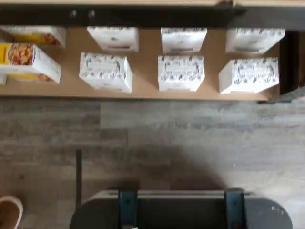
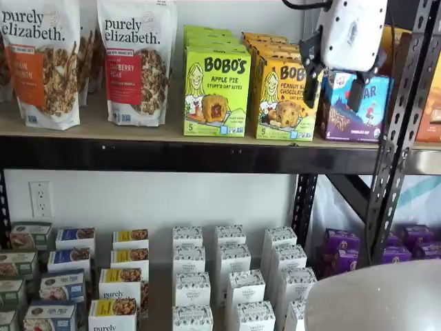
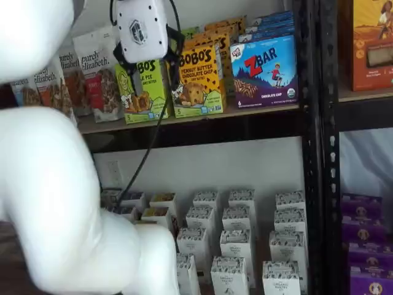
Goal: Pick up the orange box on the top shelf, the fifth box from the left
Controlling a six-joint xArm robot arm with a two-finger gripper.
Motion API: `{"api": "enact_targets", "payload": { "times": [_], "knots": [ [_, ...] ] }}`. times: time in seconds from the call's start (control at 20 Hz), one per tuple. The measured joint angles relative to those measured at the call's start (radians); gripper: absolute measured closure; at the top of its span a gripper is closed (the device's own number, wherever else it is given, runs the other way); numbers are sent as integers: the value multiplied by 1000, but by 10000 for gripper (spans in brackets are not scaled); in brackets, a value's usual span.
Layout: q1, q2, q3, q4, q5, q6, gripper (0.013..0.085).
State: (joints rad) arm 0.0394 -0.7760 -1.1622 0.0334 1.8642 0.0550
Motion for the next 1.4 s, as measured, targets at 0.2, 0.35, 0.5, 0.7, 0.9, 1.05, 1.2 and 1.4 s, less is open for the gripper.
{"api": "enact_targets", "payload": {
  "times": [0.2,0.35,0.5,0.7,0.9,1.05,1.2,1.4],
  "knots": [
    [-11,46,-20,1,-86,-12,130],
    [-13,98,-54,2,-139,-15,130],
    [-9,154,-98,4,-175,-11,130],
    [8,233,-167,-10,-195,2,130],
    [-4,293,-226,1,-184,-7,130],
    [-18,324,-259,15,-169,-19,130],
    [-27,345,-280,17,-162,-28,130],
    [-30,361,-292,7,-153,-32,130]
  ]
}}
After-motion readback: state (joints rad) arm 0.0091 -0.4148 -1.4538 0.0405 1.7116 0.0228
